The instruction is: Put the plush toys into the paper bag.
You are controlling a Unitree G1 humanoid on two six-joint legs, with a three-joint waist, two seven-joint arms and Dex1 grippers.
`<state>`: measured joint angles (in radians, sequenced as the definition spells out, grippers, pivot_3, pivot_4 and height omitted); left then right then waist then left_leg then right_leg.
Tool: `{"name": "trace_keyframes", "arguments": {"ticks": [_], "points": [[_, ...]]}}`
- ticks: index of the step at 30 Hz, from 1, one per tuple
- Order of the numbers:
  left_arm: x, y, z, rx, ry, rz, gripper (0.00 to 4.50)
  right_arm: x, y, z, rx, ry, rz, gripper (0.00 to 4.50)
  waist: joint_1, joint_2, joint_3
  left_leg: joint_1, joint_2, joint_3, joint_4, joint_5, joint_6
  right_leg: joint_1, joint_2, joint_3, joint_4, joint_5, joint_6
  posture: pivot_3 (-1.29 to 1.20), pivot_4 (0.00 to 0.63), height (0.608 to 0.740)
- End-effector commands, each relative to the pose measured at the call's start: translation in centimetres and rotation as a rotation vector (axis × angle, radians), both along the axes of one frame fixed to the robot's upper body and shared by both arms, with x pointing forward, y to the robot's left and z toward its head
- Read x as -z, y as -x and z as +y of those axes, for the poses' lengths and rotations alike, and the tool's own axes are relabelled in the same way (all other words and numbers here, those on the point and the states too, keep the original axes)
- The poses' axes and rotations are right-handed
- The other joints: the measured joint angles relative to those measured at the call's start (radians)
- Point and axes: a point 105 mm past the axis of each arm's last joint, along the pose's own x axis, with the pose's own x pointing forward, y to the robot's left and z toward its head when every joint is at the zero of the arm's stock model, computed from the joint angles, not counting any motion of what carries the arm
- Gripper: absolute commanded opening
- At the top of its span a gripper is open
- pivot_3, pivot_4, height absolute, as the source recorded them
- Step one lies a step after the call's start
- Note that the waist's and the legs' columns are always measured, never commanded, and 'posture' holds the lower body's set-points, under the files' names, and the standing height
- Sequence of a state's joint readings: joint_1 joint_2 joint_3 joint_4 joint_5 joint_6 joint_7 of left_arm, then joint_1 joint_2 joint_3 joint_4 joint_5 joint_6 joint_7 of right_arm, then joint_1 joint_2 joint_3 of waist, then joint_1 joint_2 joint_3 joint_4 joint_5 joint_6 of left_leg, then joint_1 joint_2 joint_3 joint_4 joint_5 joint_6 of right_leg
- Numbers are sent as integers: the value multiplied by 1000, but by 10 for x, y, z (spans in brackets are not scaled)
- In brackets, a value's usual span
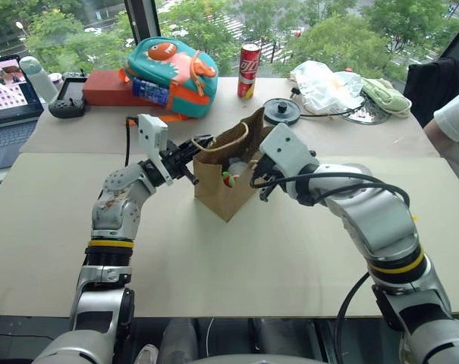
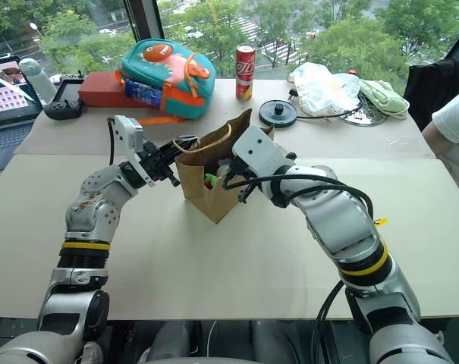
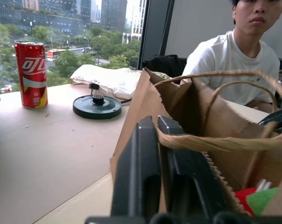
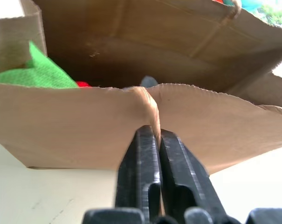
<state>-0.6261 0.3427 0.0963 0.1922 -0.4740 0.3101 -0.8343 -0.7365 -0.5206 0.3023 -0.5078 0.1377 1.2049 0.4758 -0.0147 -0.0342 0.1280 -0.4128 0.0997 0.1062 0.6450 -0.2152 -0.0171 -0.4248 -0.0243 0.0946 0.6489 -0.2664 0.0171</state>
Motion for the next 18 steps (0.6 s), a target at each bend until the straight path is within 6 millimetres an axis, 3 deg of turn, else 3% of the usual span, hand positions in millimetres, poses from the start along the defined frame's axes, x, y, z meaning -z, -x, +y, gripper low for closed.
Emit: {"name": "trace_keyframes", "arguments": {"ticks": [1,8,9,14,18], "points": [[-18,8,-1,45,10,-43,1798,-23,-2,-3,13,-42,-91,1766,0,0,0,0,0,0,0,0,0,0,0,0,0,0,0,0,150,722],[-31,23,6,122,44,14,4320,-48,17,7,-112,-195,-107,4194,-1,0,0,0,0,0,0,0,0,0,0,0,0,0,0,0,150,722],[-33,27,8,143,49,28,4492,-53,22,8,-149,-223,-106,4426,-1,0,0,0,0,0,0,0,0,0,0,0,0,0,0,0,150,722],[-40,37,22,175,73,88,4492,-68,38,-1,-234,-303,-98,4426,0,0,0,0,0,-1,-1,0,0,0,0,-1,0,0,0,0,150,722],[-27,38,49,114,34,145,4492,-82,49,-25,-270,-429,-75,4426,-1,0,0,1,0,-1,-1,0,0,1,0,-1,0,0,0,0,150,722]]}}
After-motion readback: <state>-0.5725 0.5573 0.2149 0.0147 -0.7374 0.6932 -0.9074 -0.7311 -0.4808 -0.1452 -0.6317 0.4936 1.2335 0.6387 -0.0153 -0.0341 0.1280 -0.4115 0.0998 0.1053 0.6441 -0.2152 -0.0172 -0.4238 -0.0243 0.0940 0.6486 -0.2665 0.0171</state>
